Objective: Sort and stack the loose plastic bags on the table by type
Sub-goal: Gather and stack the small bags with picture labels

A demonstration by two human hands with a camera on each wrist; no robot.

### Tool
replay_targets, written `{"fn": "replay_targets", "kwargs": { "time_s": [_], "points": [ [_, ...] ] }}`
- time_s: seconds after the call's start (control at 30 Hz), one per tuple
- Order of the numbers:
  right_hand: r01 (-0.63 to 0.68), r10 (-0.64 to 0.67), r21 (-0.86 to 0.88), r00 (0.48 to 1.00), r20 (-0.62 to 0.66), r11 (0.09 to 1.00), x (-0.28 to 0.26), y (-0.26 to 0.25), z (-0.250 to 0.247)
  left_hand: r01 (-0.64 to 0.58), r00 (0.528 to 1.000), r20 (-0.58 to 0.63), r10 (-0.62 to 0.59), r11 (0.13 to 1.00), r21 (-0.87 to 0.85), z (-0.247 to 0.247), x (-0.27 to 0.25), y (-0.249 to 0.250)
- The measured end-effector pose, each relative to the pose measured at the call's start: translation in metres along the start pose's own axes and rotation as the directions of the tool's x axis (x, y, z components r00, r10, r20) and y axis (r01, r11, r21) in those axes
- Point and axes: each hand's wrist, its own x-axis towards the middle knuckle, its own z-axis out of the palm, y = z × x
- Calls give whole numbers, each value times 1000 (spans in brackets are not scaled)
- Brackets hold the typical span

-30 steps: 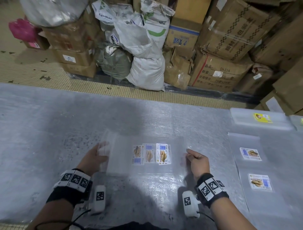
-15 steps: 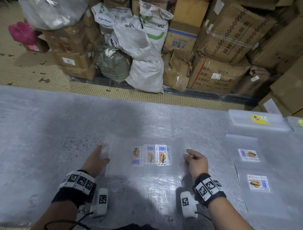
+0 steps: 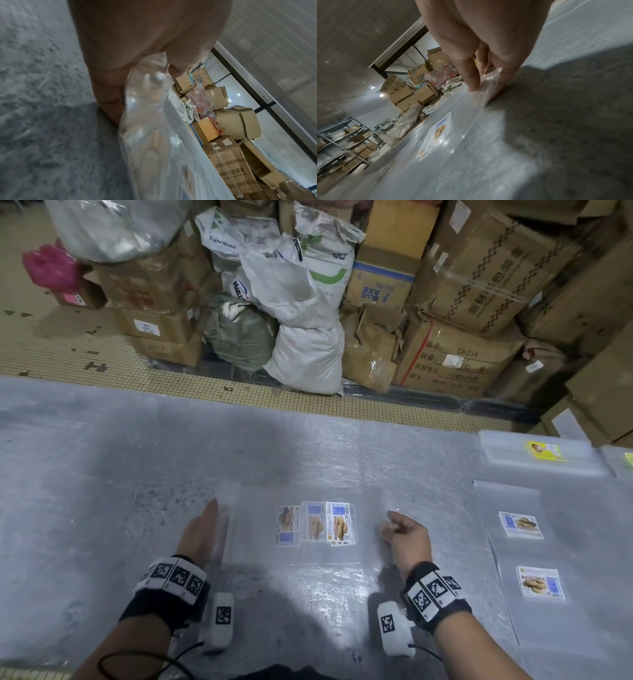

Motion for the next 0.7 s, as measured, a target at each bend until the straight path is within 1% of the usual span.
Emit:
{"fn": "replay_targets", "kwargs": {
  "time_s": [0.1, 0.27, 0.37, 0.43, 0.53, 0.7],
  "points": [
    [-21, 21, 27, 1000, -10, 999, 1, 1, -1, -6, 1000, -8, 6, 1000, -11, -3, 2, 0],
    [-25, 25, 40, 1000, -7, 999, -1, 2, 1, -74, 997, -3, 74, 995, -71, -5, -4, 1],
    [-25, 25, 10, 999, 24, 1000, -2, -1, 3, -59, 998, 7, 60, 991, -118, -5, -5, 0],
    [-15, 15, -6, 1000, 23, 1000, -4, -3, 4, -75, 997, 17, 76, 995, -67, -3, -3, -3],
    [-9, 9, -12, 1000, -13, 1000, -6, -5, 4, -118, 993, 10, 118, 993, 0, 2, -6, -1],
    [-9, 9, -2, 1000, -30, 1000, -10, -7, 4, -34, 999, -23, 34, 999, -19, 1, -9, 5]
  ]
}}
